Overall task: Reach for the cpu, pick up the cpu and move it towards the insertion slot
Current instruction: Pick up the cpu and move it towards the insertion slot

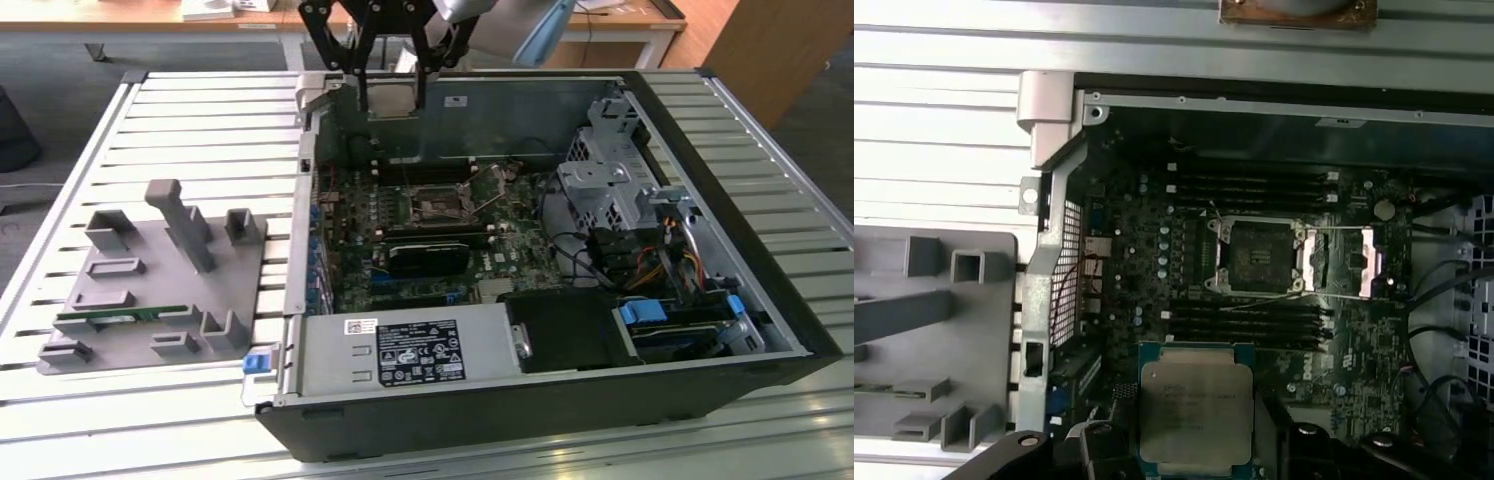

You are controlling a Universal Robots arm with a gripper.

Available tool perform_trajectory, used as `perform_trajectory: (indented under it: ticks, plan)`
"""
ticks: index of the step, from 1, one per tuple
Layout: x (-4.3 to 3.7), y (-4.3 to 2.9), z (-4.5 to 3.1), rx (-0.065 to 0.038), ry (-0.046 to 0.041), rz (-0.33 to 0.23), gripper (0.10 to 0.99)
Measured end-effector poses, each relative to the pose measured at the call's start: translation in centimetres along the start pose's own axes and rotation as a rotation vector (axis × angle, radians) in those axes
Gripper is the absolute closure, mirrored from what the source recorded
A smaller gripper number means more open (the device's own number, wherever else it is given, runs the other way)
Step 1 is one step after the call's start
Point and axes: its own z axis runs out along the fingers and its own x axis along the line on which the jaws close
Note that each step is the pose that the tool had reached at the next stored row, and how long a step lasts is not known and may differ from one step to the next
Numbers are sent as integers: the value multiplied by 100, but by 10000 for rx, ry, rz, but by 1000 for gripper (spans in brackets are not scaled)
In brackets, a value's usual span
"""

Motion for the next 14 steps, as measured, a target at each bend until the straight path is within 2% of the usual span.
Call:
perform_trajectory:
  ticks: [6,7,14]
  plan:
    - [-155,33,27,-1,-1,2,545]
    - [-213,50,34,0,0,4,545]
    - [-428,107,65,0,0,5,545]
